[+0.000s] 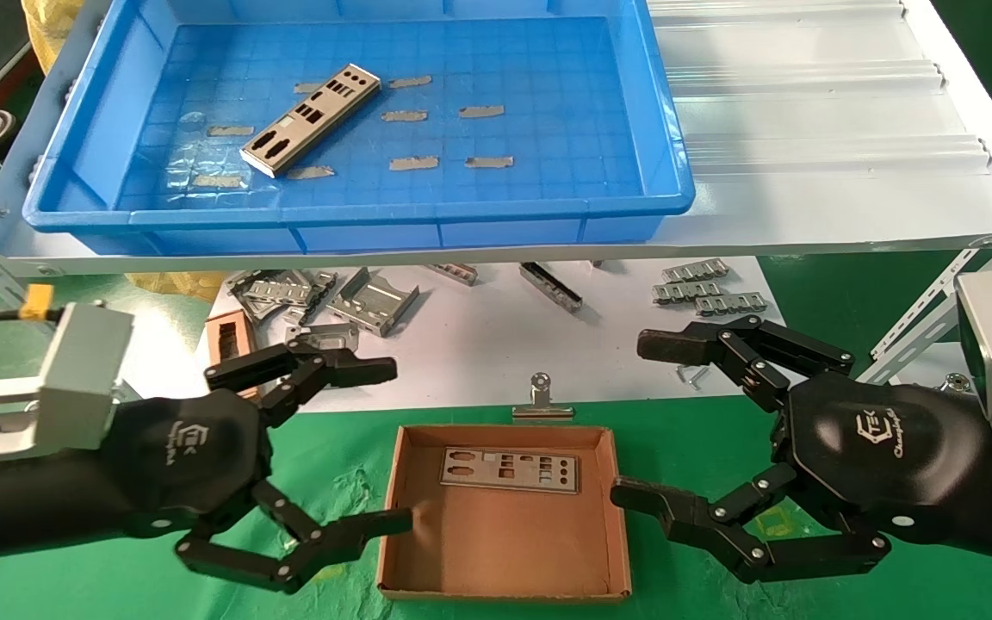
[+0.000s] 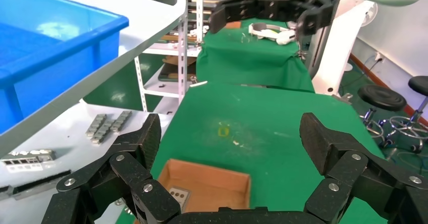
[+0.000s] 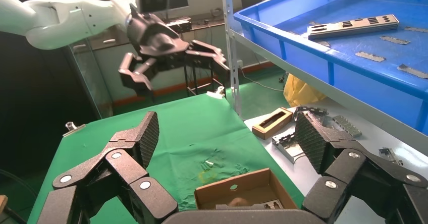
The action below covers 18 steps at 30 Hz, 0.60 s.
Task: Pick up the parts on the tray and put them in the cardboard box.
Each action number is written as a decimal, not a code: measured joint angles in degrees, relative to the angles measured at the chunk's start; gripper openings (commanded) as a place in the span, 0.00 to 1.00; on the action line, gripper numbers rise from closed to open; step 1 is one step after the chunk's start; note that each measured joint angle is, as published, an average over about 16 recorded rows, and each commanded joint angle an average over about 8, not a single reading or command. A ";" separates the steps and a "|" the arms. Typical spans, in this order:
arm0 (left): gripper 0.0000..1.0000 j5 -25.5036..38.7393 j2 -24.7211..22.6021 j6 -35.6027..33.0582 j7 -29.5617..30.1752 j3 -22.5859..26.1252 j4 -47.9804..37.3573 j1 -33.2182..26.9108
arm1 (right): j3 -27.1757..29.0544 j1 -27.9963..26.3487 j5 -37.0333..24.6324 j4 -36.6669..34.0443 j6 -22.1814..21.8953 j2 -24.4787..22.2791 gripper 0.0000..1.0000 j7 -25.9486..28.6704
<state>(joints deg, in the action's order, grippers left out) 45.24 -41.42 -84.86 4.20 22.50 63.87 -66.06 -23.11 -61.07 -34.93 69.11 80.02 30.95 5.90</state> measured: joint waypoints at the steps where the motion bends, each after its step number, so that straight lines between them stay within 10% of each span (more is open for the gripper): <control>1: 1.00 -0.28 0.53 -0.07 0.55 -0.54 0.81 0.37 | 0.00 0.00 0.00 0.00 0.00 0.00 1.00 0.00; 18: 1.00 -3.77 6.95 -0.97 6.88 -7.07 10.57 4.91 | 0.00 0.01 0.00 -0.01 -0.01 0.00 1.00 0.00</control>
<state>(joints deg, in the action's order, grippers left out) 41.47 -34.46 -85.83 11.07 15.43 74.44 -61.14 -23.11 -61.06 -34.93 69.10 80.01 30.95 5.90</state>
